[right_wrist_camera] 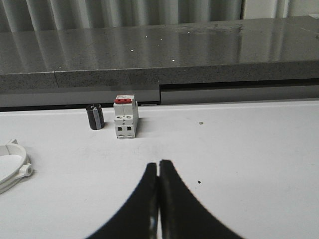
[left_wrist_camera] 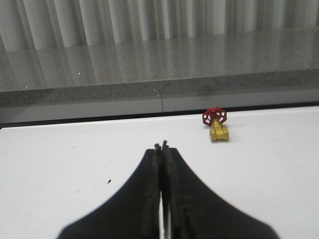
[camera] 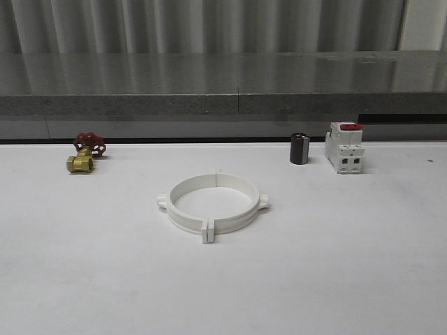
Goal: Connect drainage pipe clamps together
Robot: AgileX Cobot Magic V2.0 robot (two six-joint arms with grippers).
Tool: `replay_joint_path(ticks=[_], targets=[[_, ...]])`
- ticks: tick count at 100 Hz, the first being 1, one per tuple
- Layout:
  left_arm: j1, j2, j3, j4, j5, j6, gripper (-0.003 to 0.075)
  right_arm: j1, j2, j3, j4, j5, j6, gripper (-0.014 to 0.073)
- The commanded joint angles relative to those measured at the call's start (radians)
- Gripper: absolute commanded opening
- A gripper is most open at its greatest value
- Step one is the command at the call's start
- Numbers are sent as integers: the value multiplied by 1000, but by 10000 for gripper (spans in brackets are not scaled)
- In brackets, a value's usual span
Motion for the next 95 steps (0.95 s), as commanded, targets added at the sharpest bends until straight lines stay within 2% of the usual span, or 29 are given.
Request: replay_joint_path(ticks=[1,14,95], targets=[[1,-26,3,49,-100,-1,-20,1,-21,-16,-6,-77,-10,-117],[-2,-30,36,60,-135,-1,-20,1,-21,-16,-6,-77,-10,-117],[-2,-30,36,62,-128,-1,-20,1,-21,-16,-6,-77,-10,-117]])
